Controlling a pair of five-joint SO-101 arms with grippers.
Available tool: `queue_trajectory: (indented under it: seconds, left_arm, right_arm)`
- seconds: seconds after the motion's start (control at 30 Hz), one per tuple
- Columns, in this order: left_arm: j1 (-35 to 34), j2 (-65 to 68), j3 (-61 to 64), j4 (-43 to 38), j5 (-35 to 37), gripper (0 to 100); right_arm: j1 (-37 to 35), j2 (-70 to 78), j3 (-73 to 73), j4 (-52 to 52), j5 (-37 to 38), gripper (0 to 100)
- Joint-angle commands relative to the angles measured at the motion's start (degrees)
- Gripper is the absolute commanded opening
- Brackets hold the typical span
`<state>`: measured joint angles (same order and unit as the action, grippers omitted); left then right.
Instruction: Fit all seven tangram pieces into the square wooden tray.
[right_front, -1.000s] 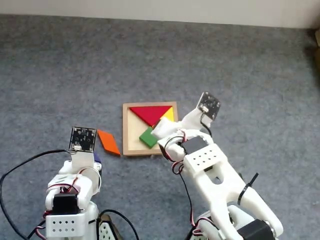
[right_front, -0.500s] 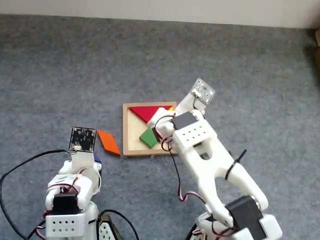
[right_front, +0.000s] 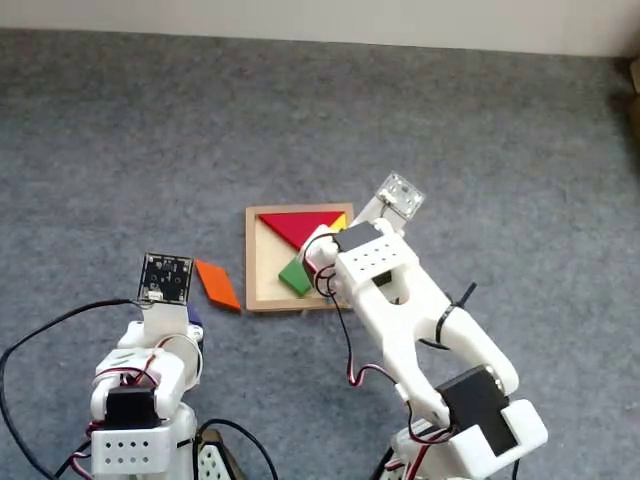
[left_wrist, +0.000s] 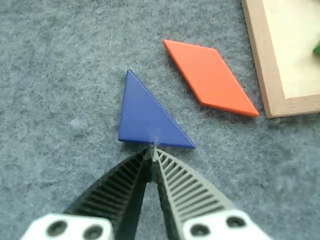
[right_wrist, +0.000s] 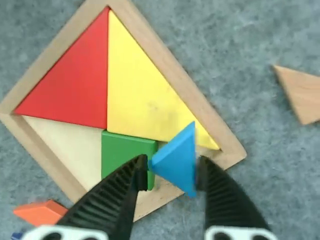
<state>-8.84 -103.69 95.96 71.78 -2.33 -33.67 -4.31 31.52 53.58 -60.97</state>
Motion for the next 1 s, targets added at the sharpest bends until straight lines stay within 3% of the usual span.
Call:
queue_trajectory:
  seconds: [0.0, 0.17, 0.33, 0.67, 0.97]
  left_arm:
    - [-0.48, -0.04, 1.19, 0.18, 0.53, 3]
    - [-0.48, -0.04, 1.19, 0.18, 0.53, 3]
    - [-0.48, -0.04, 1.19, 0.18, 0.53, 3]
    - [-0.48, -0.04, 1.19, 0.18, 0.53, 3]
    - [-0.48, -0.04, 1.19, 0.18, 0.53, 3]
  right_arm:
    - [-2.07, -0.92, -3.21, 0.84, -0.26, 31.2]
    - [-2.51, -0.92, -5.49, 4.53, -0.26, 31.3]
    - [-2.42, -0.84, -13.67, 16.66, 0.26, 31.3]
    - [-2.33, -0.40, -23.34, 36.00, 13.45, 31.3]
    - [4.26, -0.22, -23.16, 36.70, 25.93, 30.9]
